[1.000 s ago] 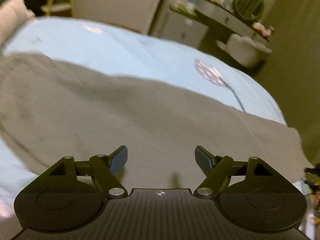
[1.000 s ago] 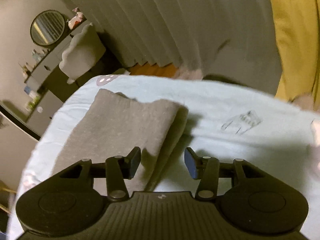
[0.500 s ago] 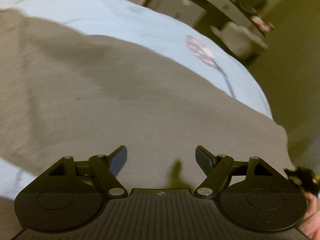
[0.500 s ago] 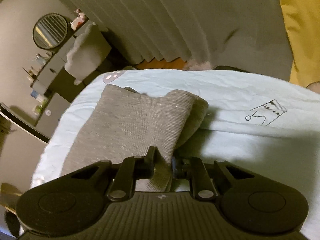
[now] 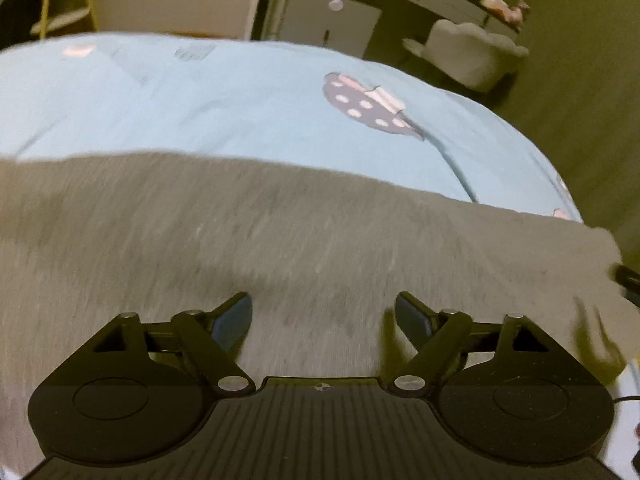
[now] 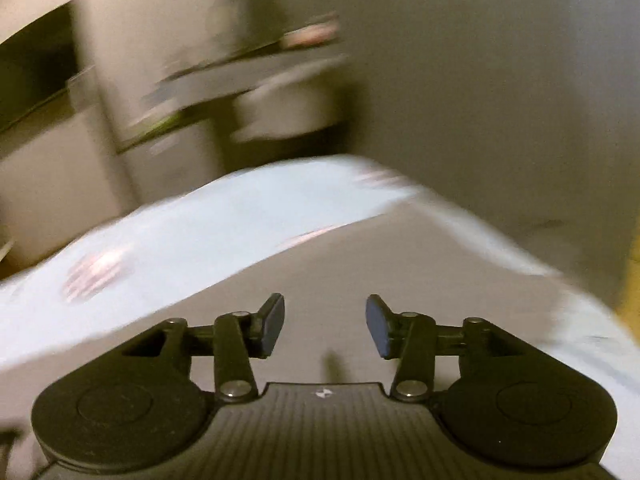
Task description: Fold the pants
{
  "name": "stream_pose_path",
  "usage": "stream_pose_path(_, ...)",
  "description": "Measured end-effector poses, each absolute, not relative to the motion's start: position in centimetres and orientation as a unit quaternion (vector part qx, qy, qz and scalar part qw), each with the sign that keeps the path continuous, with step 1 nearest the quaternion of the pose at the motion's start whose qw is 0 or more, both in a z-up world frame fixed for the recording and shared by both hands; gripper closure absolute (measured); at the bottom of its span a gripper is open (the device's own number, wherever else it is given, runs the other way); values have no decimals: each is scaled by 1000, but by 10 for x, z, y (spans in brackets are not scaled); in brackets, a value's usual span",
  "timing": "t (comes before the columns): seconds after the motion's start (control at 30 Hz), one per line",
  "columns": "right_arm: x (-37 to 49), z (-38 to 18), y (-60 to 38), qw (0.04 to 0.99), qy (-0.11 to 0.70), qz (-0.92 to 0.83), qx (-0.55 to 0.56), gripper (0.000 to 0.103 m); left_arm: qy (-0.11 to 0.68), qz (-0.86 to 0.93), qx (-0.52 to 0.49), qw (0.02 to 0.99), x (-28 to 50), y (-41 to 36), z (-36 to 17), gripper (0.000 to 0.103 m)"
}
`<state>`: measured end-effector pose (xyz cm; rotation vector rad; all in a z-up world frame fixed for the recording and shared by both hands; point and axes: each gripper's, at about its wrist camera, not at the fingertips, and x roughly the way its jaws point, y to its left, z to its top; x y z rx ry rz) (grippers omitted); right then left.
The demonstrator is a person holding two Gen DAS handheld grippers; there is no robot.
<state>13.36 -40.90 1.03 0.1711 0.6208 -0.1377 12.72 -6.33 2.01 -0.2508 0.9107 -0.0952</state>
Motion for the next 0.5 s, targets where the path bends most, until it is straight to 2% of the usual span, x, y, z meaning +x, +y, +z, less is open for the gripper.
stream_pose_path(0.07,155,-5,-370,943,331,-22,35,58,447,-45,-105,887,138,-66,14,13)
stream_pose_path(0.13,177,-23,-336,937,348,6,-12,57,444,-46,-107,888,142,-66,11,7)
stream_pose_path(0.23,203,-39,-313,942,330,-21,-57,45,432,-36,-99,896,145,-70,7,6)
stream_pose_path(0.33,228,-38,-330,940,334,-62,-18,34,421,-36,-65,904,149,-77,6,4)
stream_pose_path(0.5,234,-33,-387,932,341,-125,28,34,412,-50,-48,909,150,-76,5,3)
